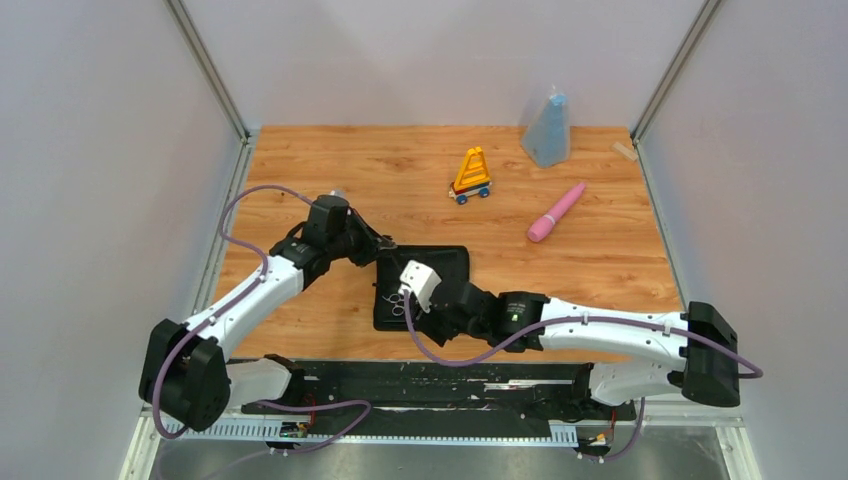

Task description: Sort the hair-cutting tools

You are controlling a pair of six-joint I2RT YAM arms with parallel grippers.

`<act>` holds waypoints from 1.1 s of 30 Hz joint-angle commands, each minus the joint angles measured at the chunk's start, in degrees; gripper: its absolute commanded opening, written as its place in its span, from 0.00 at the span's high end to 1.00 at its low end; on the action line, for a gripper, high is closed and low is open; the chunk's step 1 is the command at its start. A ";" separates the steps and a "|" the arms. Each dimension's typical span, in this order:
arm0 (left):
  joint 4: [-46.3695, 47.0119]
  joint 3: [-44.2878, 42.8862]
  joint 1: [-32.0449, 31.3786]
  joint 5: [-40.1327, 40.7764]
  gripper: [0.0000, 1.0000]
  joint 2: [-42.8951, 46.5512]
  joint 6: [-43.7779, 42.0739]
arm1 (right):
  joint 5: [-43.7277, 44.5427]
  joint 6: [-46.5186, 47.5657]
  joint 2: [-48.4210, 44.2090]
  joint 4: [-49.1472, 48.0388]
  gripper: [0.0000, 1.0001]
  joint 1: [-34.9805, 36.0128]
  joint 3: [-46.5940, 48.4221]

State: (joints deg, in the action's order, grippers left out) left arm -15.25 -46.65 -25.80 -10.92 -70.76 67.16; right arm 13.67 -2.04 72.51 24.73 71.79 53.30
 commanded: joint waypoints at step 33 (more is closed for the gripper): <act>-8.22 -8.56 5.24 -4.30 0.11 19.94 -41.47 | -41.07 1.74 -17.86 -9.71 1.00 -28.66 -9.73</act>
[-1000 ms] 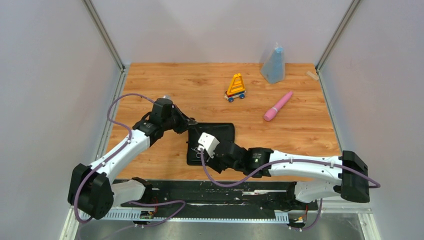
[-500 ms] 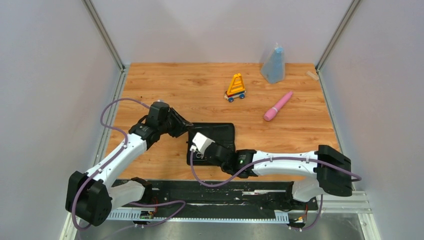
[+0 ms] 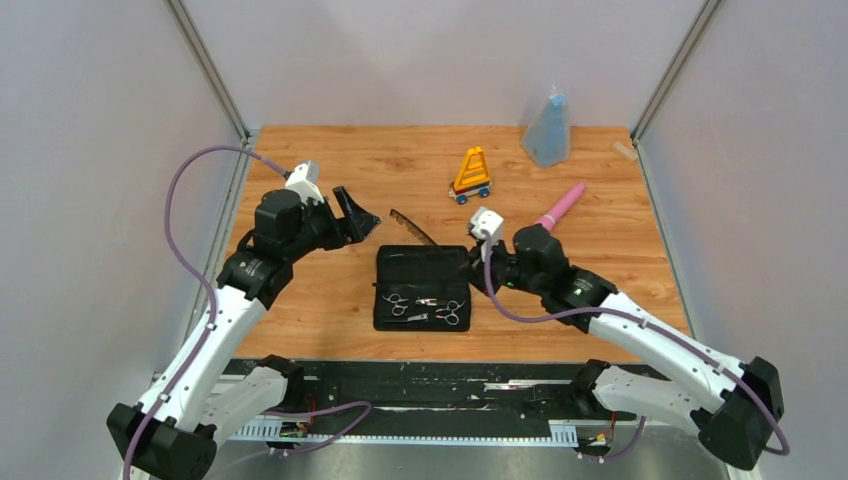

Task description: Sort the hair-cutting tools

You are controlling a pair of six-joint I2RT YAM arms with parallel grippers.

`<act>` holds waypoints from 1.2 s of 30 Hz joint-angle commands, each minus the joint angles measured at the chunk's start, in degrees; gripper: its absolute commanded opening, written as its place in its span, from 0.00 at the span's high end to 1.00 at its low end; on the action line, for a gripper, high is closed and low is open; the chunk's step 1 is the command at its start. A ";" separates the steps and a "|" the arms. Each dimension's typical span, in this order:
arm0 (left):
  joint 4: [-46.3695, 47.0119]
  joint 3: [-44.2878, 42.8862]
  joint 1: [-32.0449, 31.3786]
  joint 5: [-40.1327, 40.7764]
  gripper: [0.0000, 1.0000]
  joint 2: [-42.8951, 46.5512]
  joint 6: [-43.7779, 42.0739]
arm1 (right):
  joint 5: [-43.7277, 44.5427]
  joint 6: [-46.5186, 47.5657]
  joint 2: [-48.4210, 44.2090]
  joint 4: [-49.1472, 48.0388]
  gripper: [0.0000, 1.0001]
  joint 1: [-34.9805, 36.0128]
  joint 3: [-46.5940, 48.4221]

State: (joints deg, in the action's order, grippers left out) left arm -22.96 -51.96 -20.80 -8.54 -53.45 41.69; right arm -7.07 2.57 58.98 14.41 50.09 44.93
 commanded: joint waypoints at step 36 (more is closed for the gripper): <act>5.18 -5.62 0.23 -49.28 1.00 3.52 -28.46 | -48.23 -6.73 -6.79 -0.64 0.82 -17.12 0.11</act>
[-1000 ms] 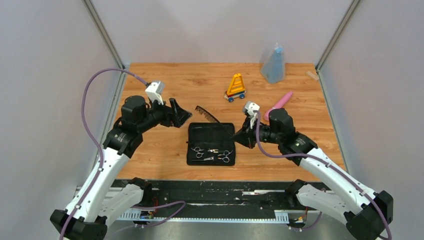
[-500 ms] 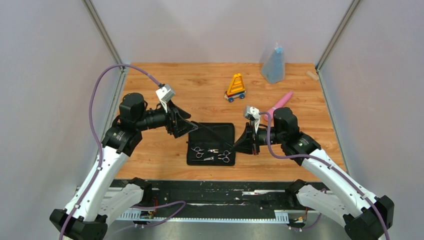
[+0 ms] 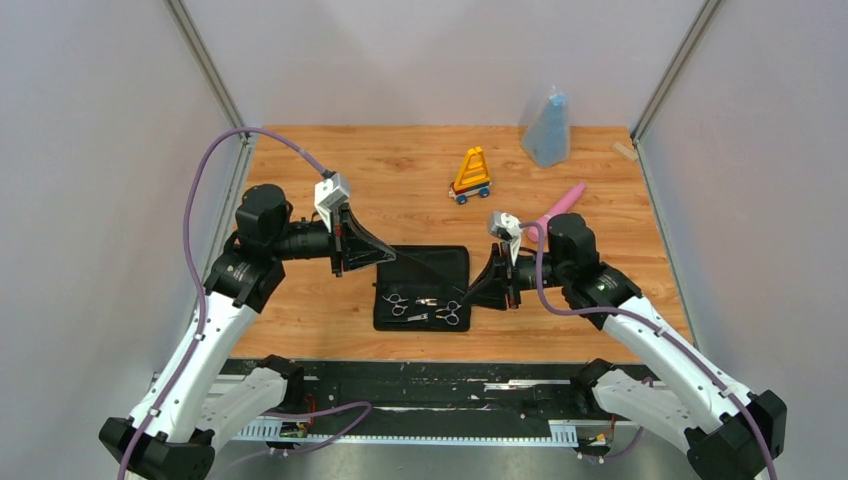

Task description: Sort the hair-cutting tools

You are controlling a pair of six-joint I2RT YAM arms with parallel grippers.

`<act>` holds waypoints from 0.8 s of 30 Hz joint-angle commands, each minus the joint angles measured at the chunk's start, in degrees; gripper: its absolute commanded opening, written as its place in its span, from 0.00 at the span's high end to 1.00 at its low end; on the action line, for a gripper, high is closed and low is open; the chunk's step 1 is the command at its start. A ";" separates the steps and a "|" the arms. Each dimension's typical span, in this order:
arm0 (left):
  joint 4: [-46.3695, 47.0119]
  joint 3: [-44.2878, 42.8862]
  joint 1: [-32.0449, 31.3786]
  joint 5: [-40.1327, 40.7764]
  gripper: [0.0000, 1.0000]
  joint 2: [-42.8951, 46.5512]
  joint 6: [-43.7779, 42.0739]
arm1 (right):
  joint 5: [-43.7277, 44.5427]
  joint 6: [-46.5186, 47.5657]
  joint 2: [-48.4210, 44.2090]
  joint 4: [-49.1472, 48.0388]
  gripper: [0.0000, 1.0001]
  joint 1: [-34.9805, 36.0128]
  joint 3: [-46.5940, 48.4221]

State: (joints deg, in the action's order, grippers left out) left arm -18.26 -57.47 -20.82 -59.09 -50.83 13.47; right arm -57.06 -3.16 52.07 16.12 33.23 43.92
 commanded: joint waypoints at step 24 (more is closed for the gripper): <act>-1.59 21.37 14.82 33.46 1.00 1.56 20.21 | 47.98 -27.88 29.88 -1.50 0.48 -1.11 4.02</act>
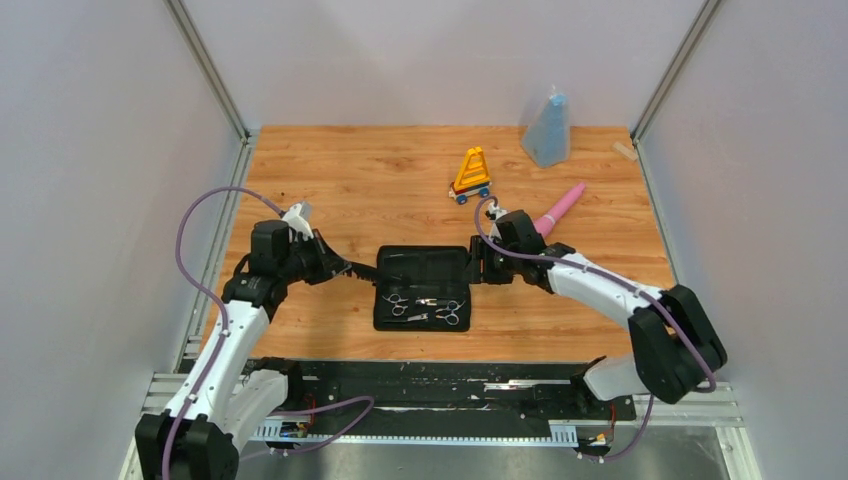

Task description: Sort the hair-cutting tools

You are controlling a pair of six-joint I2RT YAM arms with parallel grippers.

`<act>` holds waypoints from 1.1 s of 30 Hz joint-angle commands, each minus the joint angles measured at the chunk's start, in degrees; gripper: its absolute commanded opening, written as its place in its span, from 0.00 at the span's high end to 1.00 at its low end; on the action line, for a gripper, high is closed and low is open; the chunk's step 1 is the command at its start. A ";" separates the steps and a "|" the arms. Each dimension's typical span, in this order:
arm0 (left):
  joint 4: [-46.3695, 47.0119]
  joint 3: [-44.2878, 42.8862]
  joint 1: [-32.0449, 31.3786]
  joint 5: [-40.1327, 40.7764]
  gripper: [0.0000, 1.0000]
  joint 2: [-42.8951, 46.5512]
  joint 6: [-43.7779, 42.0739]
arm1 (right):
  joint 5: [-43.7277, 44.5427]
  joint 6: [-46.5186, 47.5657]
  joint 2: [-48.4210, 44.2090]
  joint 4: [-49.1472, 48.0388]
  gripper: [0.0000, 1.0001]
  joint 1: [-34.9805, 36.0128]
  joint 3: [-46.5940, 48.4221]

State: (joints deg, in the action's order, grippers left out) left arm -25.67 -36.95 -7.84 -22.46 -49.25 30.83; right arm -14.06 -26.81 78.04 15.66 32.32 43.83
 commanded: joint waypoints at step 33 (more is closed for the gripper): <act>9.25 3.93 5.46 -6.94 1.00 -13.19 3.06 | 5.36 -3.96 17.78 -5.20 1.00 -0.51 4.15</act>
State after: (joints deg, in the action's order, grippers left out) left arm -17.23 -34.63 -2.37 -29.21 -61.34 34.04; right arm -9.72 -31.90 93.80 12.08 31.68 47.37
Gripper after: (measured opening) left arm 0.014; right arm 0.021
